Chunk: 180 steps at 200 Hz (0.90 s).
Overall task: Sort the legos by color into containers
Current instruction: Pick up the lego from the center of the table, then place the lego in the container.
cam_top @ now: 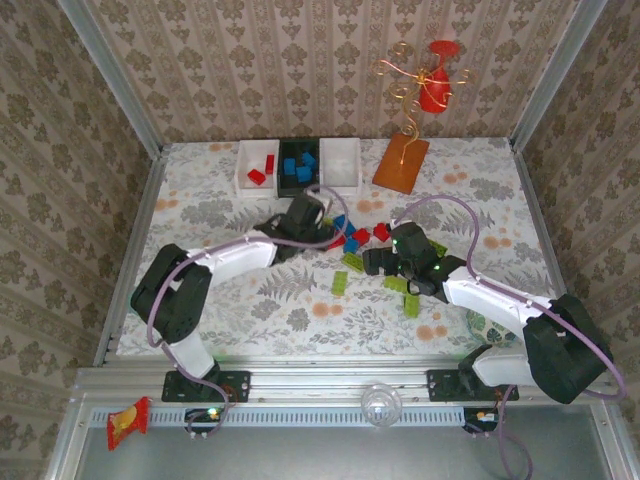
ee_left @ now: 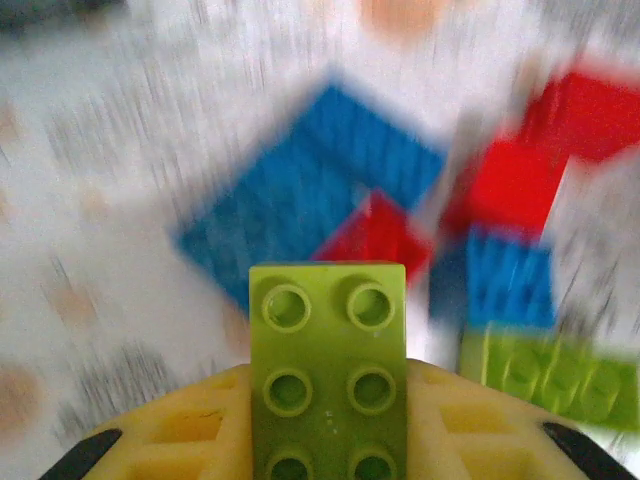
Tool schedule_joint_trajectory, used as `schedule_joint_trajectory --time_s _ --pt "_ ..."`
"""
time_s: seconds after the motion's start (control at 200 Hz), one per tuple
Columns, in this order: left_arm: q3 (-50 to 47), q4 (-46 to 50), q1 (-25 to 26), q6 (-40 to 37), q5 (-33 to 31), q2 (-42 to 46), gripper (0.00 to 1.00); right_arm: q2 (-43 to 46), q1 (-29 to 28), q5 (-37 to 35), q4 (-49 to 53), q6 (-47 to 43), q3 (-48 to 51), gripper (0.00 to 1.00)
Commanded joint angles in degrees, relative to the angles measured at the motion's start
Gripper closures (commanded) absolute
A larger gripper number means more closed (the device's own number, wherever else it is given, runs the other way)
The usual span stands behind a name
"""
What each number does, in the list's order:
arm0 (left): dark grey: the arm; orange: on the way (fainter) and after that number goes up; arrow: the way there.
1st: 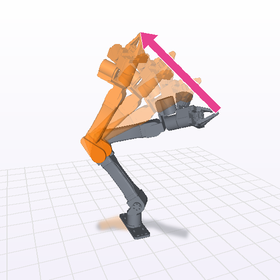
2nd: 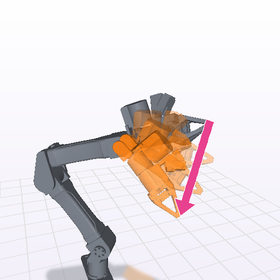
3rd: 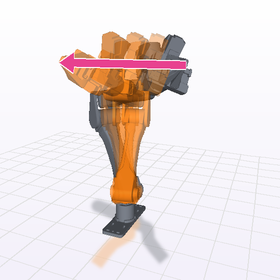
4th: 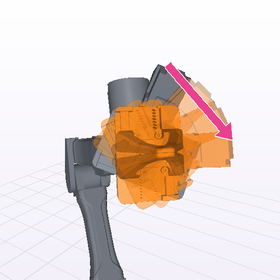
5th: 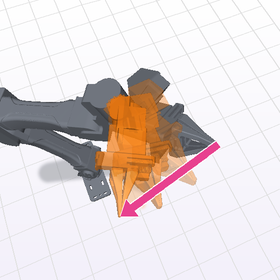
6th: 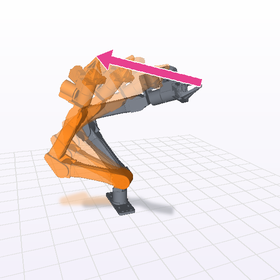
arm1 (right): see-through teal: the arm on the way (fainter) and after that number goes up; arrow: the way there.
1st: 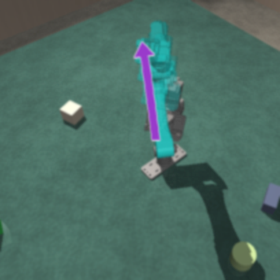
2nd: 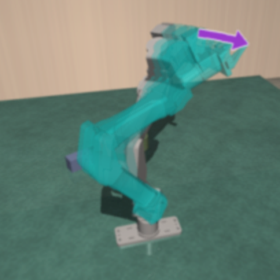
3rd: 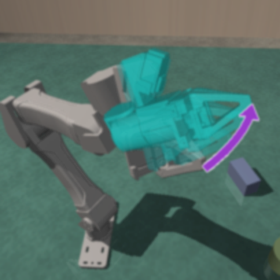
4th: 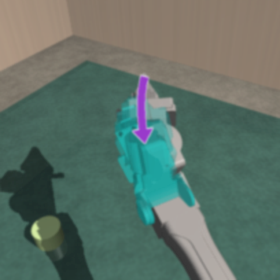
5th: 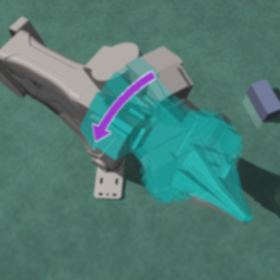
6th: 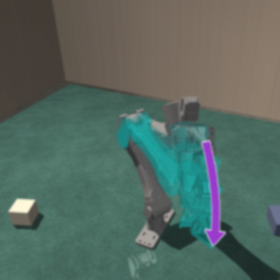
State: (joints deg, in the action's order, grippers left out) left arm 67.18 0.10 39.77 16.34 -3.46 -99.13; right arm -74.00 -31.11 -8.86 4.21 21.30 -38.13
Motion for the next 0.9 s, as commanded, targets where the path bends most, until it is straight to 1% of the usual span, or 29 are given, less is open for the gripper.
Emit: schedule_joint_trajectory --time_s 0.0,0.2,0.385,0.52,0.625,0.69,0.735,0.79,0.895 --pt "8.3 -4.1 -3.4 -3.3 2.2 -5.4 0.74 0.3 0.0 -0.6 -2.0 1.5 1.0 0.0" --pt "25.3 -2.0 -5.9 -5.9 1.7 -17.9 0.71 2.4 0.0 -1.2 -3.0 2.9 2.7 0.0" --pt "40.0 0.2 -7.7 -5.1 0.6 -29.2 0.69 3.9 0.0 -0.9 -2.8 4.1 3.4 0.0" --pt "51.3 2.8 -8.5 -5.3 1.6 -37.2 0.64 5.9 0.0 -1.2 -2.3 5.0 4.2 0.0" --pt "61.4 8.1 -8.8 -6.0 2.4 -42.6 0.57 7.2 -0.1 -1.6 -1.6 5.2 4.4 0.0" --pt "66.1 11.4 -8.9 -6.7 2.5 -44.2 0.52 7.8 -0.1 -2.4 -1.2 5.1 4.6 0.0" --pt "67.3 12.6 -8.9 -7.2 2.5 -43.9 0.48 8.2 -0.1 -3.1 -0.6 4.5 4.7 0.0" --pt "66.2 12.8 -9.0 -7.4 2.7 -42.3 0.43 8.2 -0.1 -3.8 0.3 3.7 4.4 0.0" --pt "58.5 11.7 -9.0 -6.9 3.9 -35.7 0.39 6.9 -0.7 -4.2 2.1 1.6 3.1 0.01"
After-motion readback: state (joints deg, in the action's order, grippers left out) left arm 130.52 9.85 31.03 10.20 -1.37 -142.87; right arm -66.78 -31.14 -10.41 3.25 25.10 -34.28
